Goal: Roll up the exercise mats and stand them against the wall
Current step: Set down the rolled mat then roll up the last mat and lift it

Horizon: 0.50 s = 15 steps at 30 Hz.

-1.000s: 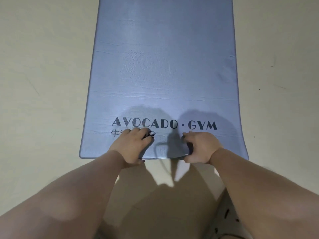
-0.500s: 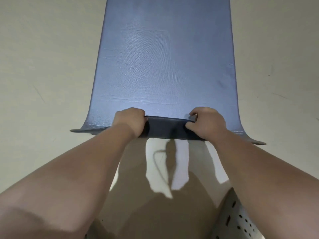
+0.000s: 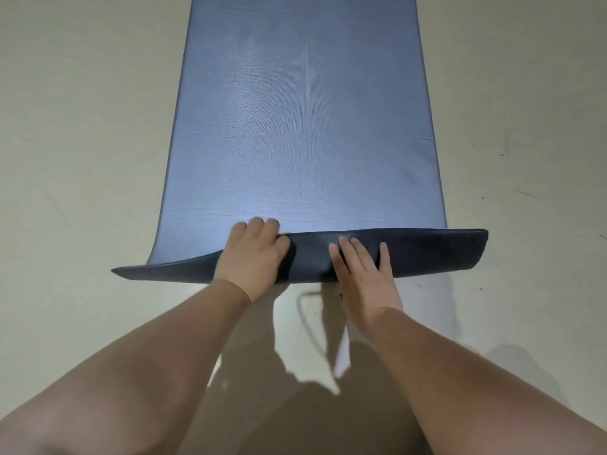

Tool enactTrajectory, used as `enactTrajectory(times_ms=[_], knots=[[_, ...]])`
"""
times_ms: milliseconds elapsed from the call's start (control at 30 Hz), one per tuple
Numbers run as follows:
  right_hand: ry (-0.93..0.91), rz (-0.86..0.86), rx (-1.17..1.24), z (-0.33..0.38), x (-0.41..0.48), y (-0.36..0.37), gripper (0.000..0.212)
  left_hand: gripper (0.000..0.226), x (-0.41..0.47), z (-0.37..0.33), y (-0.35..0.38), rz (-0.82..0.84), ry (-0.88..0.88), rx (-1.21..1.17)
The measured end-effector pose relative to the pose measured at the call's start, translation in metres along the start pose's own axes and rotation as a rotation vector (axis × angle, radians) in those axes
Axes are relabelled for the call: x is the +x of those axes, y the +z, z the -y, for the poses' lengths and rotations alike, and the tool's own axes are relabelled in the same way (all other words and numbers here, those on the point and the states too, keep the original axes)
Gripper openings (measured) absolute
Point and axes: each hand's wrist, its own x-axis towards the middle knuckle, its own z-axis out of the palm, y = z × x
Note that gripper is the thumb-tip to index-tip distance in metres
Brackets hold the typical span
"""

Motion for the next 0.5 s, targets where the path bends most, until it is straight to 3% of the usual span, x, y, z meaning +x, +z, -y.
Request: enactTrajectory(times_ms=[67, 133, 200, 500], knots=[[-0.013, 0.027, 0.008, -0.002, 0.005, -0.005, 0.117, 0.025, -0.007, -0.015, 0.002, 0.154, -0.032, -0.011], [-0.018, 0.037, 0.055, -0.003, 0.009, -0.011, 0.096, 0.057, -0.014, -0.023, 0.002, 0.381, -0.123, -0.025], [-0.011, 0.054, 0.097, -0.003, 0.012, -0.018, 0.087, 0.078, -0.018, -0.023, 0.004, 0.473, -0.132, 0.02], [-0.014, 0.034, 0.174, -0.004, 0.024, -0.031, 0.075, 0.058, 0.007, -0.005, 0.016, 0.555, -0.2, -0.134]])
